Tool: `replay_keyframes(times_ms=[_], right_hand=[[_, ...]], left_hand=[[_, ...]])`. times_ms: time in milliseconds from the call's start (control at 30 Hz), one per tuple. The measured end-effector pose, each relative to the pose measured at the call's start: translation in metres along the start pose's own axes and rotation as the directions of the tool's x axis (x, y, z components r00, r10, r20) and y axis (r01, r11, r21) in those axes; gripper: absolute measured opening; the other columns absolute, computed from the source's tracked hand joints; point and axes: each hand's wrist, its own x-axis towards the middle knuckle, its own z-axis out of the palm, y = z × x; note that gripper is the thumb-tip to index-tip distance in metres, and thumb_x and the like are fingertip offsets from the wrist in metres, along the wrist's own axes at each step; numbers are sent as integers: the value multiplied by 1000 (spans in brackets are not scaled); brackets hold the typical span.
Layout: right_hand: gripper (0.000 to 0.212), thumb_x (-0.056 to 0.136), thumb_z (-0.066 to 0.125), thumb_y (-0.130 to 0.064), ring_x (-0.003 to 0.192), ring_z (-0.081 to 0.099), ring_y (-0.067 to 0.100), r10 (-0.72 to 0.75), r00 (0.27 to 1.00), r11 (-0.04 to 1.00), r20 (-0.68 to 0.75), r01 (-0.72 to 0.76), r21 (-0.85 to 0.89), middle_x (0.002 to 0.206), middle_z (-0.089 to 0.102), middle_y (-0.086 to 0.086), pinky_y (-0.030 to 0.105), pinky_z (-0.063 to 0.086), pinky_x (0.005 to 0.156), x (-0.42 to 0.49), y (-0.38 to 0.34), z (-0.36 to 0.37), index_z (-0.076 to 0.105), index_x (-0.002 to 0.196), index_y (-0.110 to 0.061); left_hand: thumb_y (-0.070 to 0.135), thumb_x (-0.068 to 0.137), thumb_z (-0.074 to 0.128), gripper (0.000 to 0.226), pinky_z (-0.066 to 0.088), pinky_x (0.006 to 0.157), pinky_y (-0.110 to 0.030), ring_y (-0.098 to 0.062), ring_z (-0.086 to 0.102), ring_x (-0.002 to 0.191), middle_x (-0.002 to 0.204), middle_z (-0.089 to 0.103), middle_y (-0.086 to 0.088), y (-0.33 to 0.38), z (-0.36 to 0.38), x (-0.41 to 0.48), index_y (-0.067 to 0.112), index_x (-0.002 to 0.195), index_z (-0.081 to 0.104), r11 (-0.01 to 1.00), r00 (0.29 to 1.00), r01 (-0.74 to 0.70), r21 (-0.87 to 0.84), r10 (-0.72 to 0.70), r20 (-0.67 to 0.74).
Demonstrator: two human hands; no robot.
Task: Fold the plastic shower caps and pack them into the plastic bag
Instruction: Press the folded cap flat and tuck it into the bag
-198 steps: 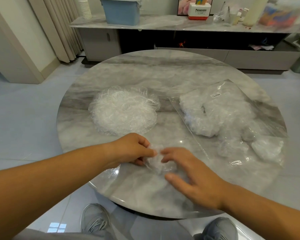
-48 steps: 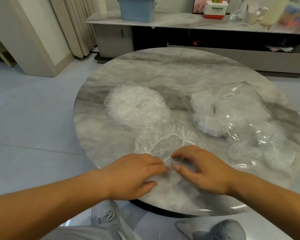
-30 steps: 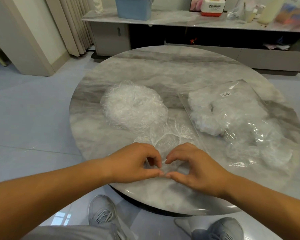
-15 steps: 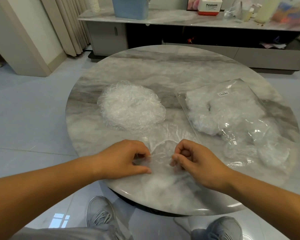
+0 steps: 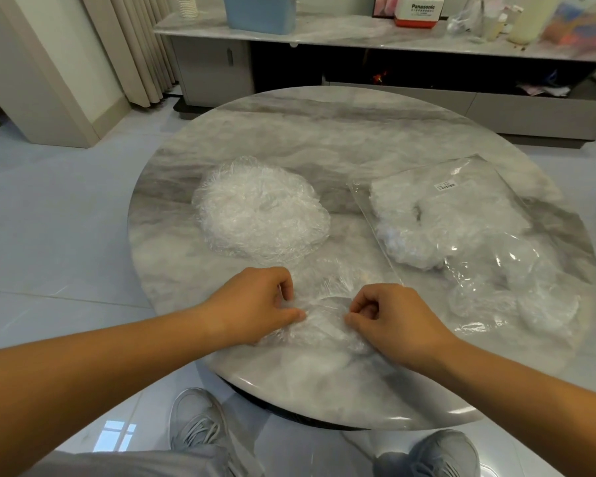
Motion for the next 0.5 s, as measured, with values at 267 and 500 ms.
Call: replay_keyframes(times_ms=[267, 500], right_hand=[[27, 84, 80, -24, 67, 62, -3, 6, 999, 1000, -46, -5, 11, 70, 68, -9, 12, 43, 59, 0, -2, -4, 56, 91, -33], [28, 89, 76, -21, 60, 61, 2, 17, 984, 958, -178, 35, 285, 74, 69, -5, 16, 49, 59, -3, -26, -19, 59, 111, -26]], left_hand=[[52, 83, 75, 65, 41, 69, -27, -8, 54, 84, 95, 49, 17, 12, -4, 1, 33, 135, 42, 966, 990, -73, 247, 100, -97], [20, 86, 77, 84, 55, 66, -20, -3, 69, 69, 86, 73, 8, 26, -5, 3, 27, 155, 30, 930, 997, 50, -365, -67, -35]])
